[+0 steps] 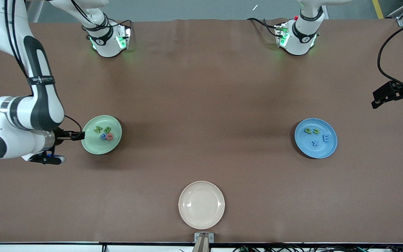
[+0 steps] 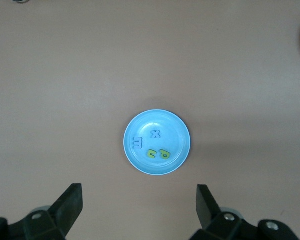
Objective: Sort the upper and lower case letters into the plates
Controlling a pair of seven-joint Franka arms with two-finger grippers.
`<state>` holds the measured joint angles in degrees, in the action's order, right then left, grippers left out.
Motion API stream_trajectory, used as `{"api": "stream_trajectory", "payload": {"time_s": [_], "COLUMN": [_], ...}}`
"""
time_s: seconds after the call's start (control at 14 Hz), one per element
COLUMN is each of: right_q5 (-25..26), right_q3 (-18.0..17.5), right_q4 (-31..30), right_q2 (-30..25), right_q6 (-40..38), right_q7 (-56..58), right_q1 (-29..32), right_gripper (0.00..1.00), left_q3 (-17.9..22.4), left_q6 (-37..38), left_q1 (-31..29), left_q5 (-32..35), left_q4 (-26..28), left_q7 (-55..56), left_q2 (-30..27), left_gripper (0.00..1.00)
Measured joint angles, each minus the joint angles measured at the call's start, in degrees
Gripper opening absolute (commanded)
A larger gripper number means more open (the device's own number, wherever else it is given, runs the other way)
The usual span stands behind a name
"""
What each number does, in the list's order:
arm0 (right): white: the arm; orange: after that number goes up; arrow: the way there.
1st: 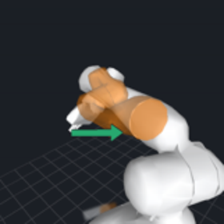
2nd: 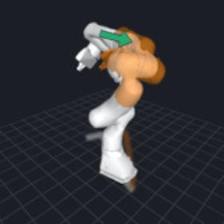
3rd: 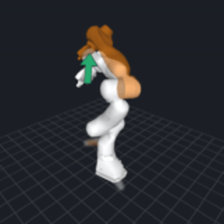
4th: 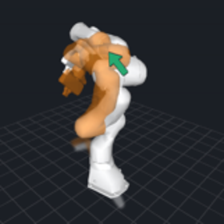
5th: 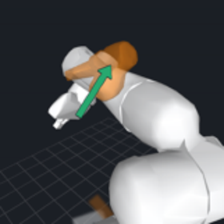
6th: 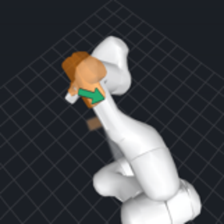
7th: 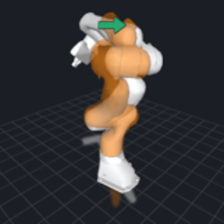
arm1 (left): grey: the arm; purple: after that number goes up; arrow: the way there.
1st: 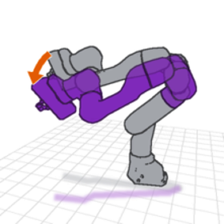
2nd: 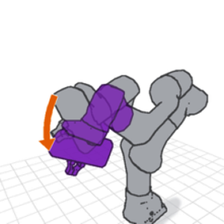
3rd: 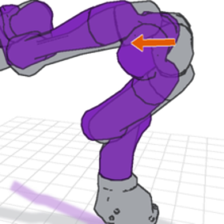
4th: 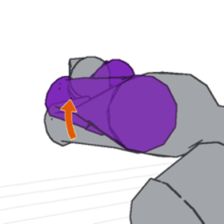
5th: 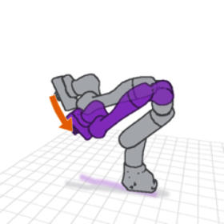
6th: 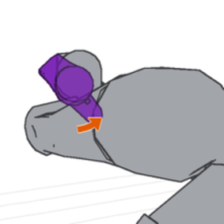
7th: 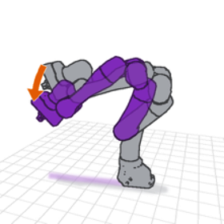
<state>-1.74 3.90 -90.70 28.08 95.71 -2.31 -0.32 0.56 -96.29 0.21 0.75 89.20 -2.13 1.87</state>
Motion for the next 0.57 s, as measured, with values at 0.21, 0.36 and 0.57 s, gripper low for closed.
{"api": "stream_trajectory", "payload": {"time_s": [0.21,0.36,0.57], "right_q5": [0.2,1.2,2.1], "right_q3": [0.1,0.0,0.0], "right_q4": [3.4,7.3,13.9], "right_q2": [-3.8,-6.3,-7.6], "right_q6": [-3.5,-9.1,-17.1], "right_q7": [1.6,3.0,5.3], "right_q1": [0.7,0.6,0.6], "right_gripper": [1.0,1.0,1.0], "left_q3": [-0.1,-0.1,-0.5], "left_q6": [0.0,0.0,0.0], "left_q1": [-0.1,-0.1,0.0], "left_q5": [-0.1,-0.1,-0.1], "left_q4": [0.0,0.1,0.1], "left_q7": [0.0,0.0,0.0], "left_q2": [-0.3,-0.5,-0.5], "left_gripper": [1.0,1.0,1.0]}}
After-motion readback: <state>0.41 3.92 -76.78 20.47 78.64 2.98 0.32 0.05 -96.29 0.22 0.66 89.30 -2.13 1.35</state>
